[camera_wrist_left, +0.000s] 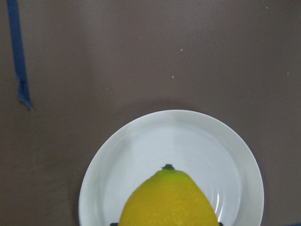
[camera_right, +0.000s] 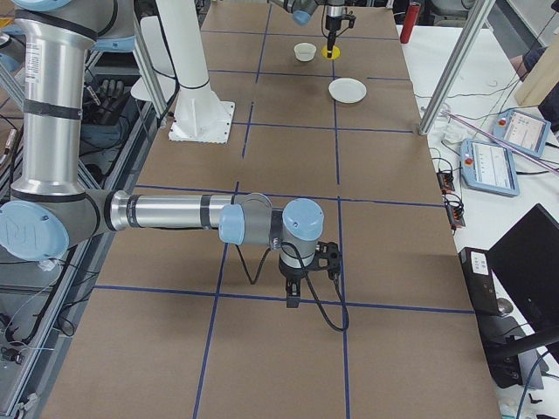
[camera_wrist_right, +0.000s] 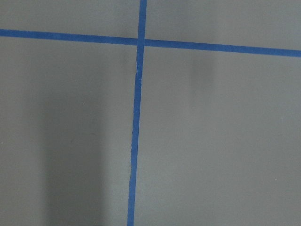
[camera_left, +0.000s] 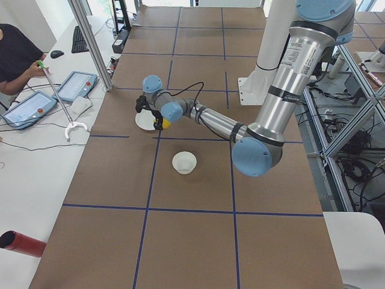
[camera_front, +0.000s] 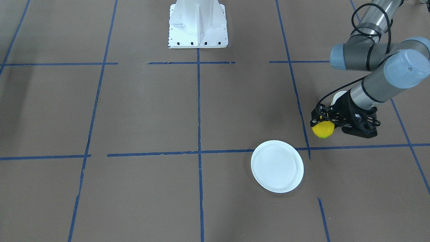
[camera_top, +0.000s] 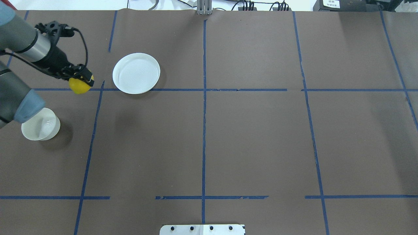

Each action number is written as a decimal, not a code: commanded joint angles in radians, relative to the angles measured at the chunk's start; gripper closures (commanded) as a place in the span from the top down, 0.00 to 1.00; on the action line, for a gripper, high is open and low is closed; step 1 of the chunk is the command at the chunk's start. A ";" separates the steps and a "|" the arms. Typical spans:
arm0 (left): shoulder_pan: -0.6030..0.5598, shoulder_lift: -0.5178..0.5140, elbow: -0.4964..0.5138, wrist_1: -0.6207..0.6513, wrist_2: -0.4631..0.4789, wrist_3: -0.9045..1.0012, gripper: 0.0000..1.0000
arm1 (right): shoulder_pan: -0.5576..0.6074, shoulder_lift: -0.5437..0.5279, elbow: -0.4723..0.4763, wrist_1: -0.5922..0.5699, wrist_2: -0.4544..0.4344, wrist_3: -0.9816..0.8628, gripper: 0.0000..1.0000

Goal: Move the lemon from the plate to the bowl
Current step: 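Lift the lemon with the left gripper and carry it over the white bowl, then lower the lemon into the bowl and open the left gripper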

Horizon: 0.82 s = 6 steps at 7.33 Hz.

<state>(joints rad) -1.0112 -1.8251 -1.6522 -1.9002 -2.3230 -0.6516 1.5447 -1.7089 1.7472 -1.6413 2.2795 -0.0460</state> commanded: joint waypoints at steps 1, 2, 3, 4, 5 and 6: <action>-0.001 0.249 -0.098 -0.022 0.069 0.058 0.00 | 0.000 0.000 0.000 0.000 0.000 0.000 1.00; 0.000 0.283 -0.089 -0.043 0.070 0.063 0.00 | 0.000 0.000 0.000 0.000 0.000 0.000 1.00; 0.003 0.285 -0.074 -0.043 0.062 0.056 0.00 | 0.000 0.000 0.000 0.000 0.000 0.000 1.00; 0.006 0.283 -0.073 -0.043 0.060 0.050 0.00 | 0.000 0.000 0.000 0.000 0.000 0.000 1.00; 0.009 0.282 -0.072 -0.043 0.060 0.052 0.00 | 0.000 0.000 0.000 0.000 0.000 0.000 1.00; 0.009 0.279 -0.072 -0.043 0.060 0.055 0.09 | 0.000 0.000 0.000 0.000 0.000 0.000 1.00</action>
<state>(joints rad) -1.0033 -1.5445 -1.7253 -1.9431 -2.2623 -0.5988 1.5447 -1.7088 1.7472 -1.6414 2.2795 -0.0460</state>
